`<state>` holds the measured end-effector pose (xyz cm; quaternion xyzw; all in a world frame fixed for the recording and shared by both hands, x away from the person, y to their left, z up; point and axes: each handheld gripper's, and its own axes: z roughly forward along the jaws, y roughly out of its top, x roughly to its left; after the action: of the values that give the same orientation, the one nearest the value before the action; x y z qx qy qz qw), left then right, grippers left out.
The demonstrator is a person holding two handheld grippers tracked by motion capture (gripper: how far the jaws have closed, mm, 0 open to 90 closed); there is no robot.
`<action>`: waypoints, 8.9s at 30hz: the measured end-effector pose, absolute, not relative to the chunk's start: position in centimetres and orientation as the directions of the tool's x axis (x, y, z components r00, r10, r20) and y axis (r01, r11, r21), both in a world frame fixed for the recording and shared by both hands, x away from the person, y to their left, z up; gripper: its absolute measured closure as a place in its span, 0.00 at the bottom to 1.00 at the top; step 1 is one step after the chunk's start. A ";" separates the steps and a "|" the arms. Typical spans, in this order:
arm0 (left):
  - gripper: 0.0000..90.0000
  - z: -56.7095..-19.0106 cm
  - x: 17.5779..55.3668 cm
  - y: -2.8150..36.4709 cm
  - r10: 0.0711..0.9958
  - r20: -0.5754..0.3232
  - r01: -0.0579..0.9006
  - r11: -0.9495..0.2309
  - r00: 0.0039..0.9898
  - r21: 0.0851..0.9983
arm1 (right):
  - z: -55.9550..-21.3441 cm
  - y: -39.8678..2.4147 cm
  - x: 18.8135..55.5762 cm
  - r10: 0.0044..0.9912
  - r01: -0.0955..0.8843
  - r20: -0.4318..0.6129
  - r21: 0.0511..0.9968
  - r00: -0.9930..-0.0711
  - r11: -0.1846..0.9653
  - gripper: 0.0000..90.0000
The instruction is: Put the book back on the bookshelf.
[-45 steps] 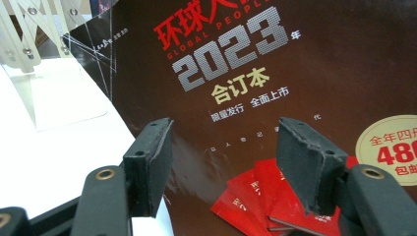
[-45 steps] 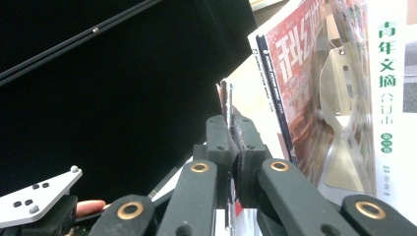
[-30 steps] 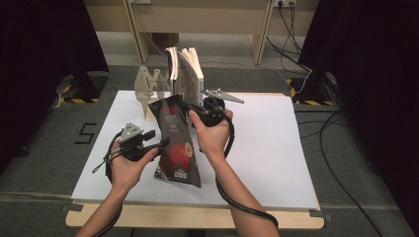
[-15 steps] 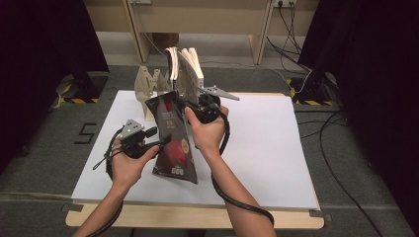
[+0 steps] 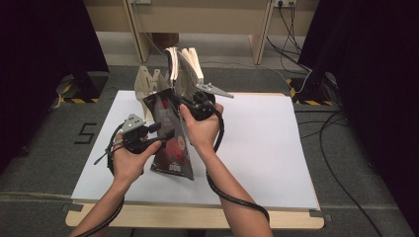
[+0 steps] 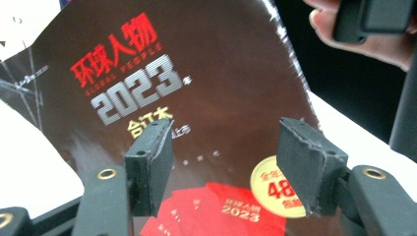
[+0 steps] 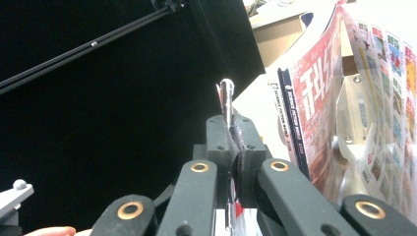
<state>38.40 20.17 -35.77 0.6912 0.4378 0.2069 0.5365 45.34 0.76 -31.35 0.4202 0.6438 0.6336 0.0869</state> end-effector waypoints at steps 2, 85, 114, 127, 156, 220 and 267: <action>0.42 -35.5 38.5 20.0 0.823 -0.184 0.380 -0.042 0.537 0.924 | -31.4 0.9 45.3 0.650 0.438 0.427 0.885 -0.629 -0.157 0.98; 0.65 -36.1 39.8 17.7 0.911 -0.021 0.373 -0.148 0.413 0.916 | -30.7 3.0 43.7 0.665 0.372 0.351 0.921 -0.659 -0.118 0.98; 0.89 -37.4 39.8 18.7 0.937 0.040 0.361 -0.173 0.347 0.917 | -31.3 4.2 43.5 0.664 0.363 0.316 0.929 -0.678 -0.072 0.97; 0.96 -37.8 39.6 19.1 0.947 0.068 0.333 -0.176 0.313 0.926 | -31.1 5.0 43.5 0.666 0.342 0.277 0.939 -0.692 -0.035 0.93; 0.96 -38.1 40.0 20.8 0.943 -0.012 0.306 -0.096 0.333 0.947 | -33.4 -6.6 42.7 0.766 0.316 0.270 0.944 -0.583 -0.093 0.77; 0.96 -37.6 40.0 23.5 0.937 -0.037 0.225 -0.046 0.349 0.973 | -45.3 -18.8 40.1 0.889 0.490 0.304 0.865 -0.343 -0.107 0.75; 0.96 -35.3 40.7 28.4 0.972 -0.058 0.140 0.026 0.229 0.990 | -45.4 -19.8 39.9 0.898 0.488 0.305 0.864 -0.317 -0.121 0.75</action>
<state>40.69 28.43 -35.29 0.5772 0.4813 0.3923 0.5304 39.91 -19.78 -45.42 0.5488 0.6316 0.5094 0.2011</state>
